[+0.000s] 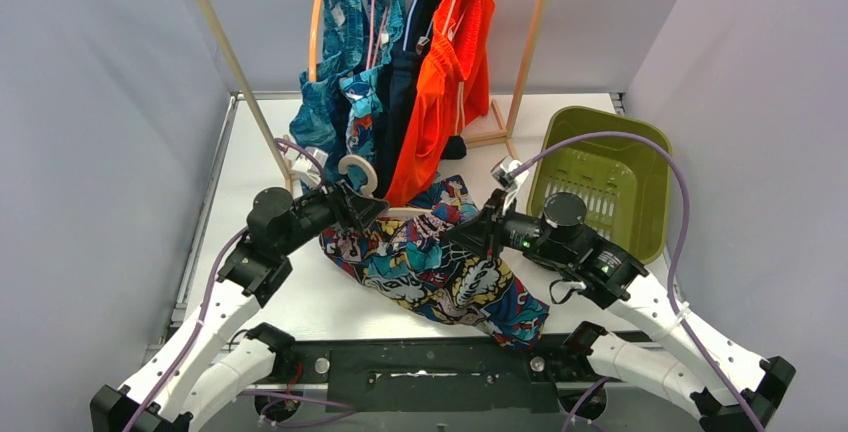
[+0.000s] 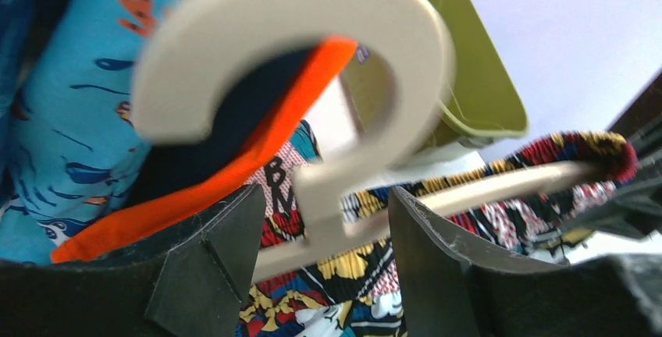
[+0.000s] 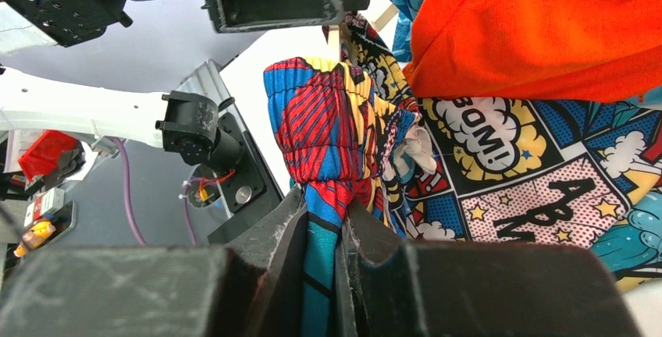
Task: Remove the shorts from the hanger
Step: Pick up the hanger from the clothes rod, then remove the shorts from the hanger.
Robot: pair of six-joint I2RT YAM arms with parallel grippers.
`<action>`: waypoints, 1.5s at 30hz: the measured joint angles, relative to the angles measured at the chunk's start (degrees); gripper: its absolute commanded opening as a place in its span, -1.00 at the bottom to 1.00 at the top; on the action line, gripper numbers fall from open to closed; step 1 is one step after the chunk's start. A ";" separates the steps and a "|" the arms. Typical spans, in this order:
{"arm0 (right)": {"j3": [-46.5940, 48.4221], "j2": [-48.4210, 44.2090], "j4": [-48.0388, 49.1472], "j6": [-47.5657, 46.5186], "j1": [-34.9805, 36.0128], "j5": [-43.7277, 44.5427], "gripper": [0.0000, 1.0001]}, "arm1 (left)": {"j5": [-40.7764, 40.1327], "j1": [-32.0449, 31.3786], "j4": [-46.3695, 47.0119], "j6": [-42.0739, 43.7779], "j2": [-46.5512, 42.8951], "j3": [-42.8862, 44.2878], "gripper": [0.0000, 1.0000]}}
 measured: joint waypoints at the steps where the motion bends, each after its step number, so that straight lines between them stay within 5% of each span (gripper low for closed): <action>1: -0.33 -0.04 0.42 0.07 0.00 -0.07 -1.00 | -1.14 -0.13 0.46 -0.17 0.31 -0.13 -0.06; 9: -1.73 -0.87 1.92 0.24 0.04 0.07 -0.85 | -7.23 -3.08 3.37 -1.38 2.89 -0.17 -0.99; 15: -1.57 -0.81 1.66 0.39 0.04 3.74 0.24 | -13.16 -4.39 -1.99 2.32 2.43 3.10 -1.00; 18: 0.28 -0.22 -0.66 -0.50 0.04 8.39 0.52 | -17.94 -4.63 -7.26 6.01 1.03 5.66 -1.00; 30: 18.36 7.54 -3.93 -6.78 0.04 20.22 0.67 | -35.10 -4.83 -20.96 20.79 -2.45 26.18 -1.00; 35: 7.56 5.64 1.20 -4.07 0.04 17.68 0.66 | -33.16 -4.79 -20.68 19.19 -3.43 20.65 -1.00; 45: 7.41 12.87 -1.84 -4.52 0.15 16.48 0.53 | -29.38 -6.12 -21.22 15.98 4.42 12.66 -1.00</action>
